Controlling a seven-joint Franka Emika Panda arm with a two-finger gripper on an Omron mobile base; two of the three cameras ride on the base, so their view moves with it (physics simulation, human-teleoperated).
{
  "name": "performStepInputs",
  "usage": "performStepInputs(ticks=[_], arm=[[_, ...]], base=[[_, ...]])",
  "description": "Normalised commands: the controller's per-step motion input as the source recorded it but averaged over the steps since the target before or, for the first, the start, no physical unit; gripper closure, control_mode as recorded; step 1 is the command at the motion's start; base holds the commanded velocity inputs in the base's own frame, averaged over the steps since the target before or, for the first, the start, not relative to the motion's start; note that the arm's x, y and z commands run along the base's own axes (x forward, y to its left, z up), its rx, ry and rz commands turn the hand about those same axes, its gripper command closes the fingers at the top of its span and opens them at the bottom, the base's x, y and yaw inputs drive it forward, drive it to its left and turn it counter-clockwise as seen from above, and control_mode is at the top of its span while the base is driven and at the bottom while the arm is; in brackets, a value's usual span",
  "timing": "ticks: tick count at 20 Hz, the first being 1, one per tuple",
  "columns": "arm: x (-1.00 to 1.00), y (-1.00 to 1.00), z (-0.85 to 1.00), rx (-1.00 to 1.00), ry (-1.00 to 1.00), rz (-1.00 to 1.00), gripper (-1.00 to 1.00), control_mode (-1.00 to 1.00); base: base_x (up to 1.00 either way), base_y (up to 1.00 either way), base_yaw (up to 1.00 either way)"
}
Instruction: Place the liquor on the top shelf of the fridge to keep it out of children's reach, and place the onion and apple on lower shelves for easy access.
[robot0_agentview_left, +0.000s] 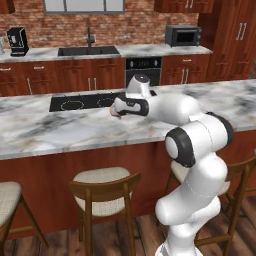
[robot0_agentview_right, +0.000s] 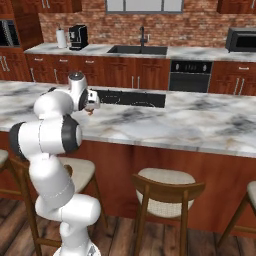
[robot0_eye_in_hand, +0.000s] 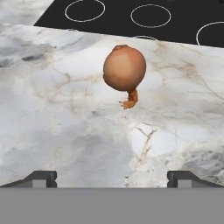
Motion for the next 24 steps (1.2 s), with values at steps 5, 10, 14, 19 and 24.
performStepInputs(ticks=[5,10,14,19,24], arm=[[0.37,0.03,-0.11,0.00,0.00,0.00,-1.00,-1.00],[0.37,0.08,-0.09,0.00,0.01,0.00,-1.00,-1.00],[0.36,0.11,-0.08,0.00,0.01,0.00,-1.00,-1.00],[0.35,0.10,-0.08,0.00,0.01,0.00,-1.00,-1.00],[0.35,0.02,-0.07,0.00,0.01,0.00,-1.00,-1.00]], base=[[0.00,0.00,0.00],[0.00,0.00,0.00],[0.00,0.00,0.00],[0.00,0.00,0.00],[0.00,0.00,0.00]])
